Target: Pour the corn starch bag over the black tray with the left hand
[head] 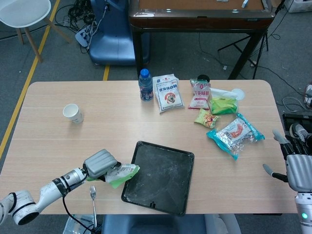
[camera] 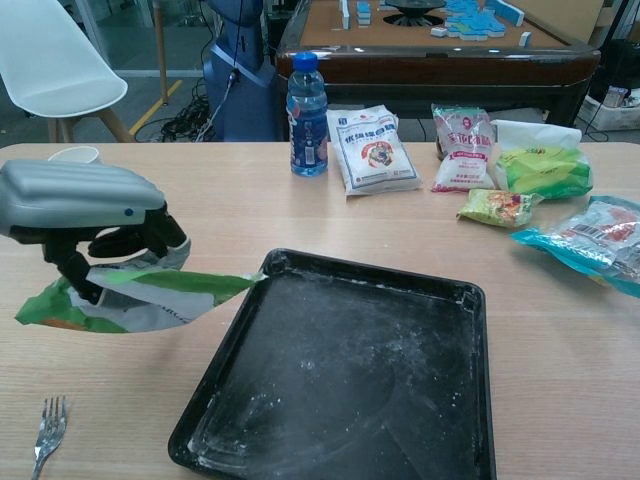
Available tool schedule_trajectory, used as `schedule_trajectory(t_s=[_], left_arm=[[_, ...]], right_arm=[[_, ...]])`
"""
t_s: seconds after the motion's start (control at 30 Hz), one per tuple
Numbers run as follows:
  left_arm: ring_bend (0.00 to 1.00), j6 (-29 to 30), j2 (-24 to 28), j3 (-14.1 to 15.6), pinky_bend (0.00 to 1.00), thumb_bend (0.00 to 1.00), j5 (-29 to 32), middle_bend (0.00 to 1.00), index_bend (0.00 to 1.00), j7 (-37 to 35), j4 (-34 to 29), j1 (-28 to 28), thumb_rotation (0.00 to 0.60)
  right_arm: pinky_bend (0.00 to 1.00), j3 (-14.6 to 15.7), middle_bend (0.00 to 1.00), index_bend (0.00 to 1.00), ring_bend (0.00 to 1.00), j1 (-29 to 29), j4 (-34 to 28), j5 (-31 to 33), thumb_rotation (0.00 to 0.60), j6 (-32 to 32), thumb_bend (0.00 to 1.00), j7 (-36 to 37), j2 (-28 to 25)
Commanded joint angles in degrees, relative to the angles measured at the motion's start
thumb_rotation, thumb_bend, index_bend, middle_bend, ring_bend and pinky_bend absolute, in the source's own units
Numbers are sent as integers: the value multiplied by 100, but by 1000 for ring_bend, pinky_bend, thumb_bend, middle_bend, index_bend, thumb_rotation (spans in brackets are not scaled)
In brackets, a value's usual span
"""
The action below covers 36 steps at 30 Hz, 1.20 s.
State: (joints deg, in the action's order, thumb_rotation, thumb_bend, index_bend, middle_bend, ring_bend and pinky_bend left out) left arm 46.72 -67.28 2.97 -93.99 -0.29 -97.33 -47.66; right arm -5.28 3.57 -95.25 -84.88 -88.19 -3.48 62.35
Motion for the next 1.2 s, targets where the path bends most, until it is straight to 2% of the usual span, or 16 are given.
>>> schedule_trajectory(t_s=[0.03,0.2,0.33,0.43,0.57,0.67,0.87,1.2], left_arm=[[809,-601,-26,-129,725,421,323,853,581,1030,-329,-276,600],[826,-1210,-20,-175,727,442,986,866,576,2338,-566,-516,600],[837,-1342,-24,-98,728,456,1716,869,570,3738,-711,-676,600],[844,-1118,-106,86,731,469,2339,873,565,4933,-891,-775,600],[849,-451,-349,358,733,471,3215,875,563,6388,-1254,-891,600],[852,130,-602,520,735,473,3499,876,562,7304,-1396,-954,600],[858,965,-1087,792,737,474,3829,878,558,8542,-1580,-985,600],[861,1519,-1685,1157,740,474,4080,879,553,9537,-1435,-992,600]], right_arm=[[140,5,245,95,135,-25,63,-26,600,-40,179,60,35],[140,21,247,95,135,-53,207,-59,600,-71,179,200,104],[140,13,248,95,135,-68,301,-71,600,-100,179,289,148],[140,8,249,95,135,-78,363,-78,600,-117,179,349,175],[140,1,249,95,135,-89,436,-68,600,-120,178,417,208],[141,-8,249,95,135,-96,488,-61,600,-130,179,458,238],[141,-22,250,95,135,-110,546,-45,600,-137,178,505,260],[140,-45,254,95,135,-141,603,-34,600,-180,179,559,292]])
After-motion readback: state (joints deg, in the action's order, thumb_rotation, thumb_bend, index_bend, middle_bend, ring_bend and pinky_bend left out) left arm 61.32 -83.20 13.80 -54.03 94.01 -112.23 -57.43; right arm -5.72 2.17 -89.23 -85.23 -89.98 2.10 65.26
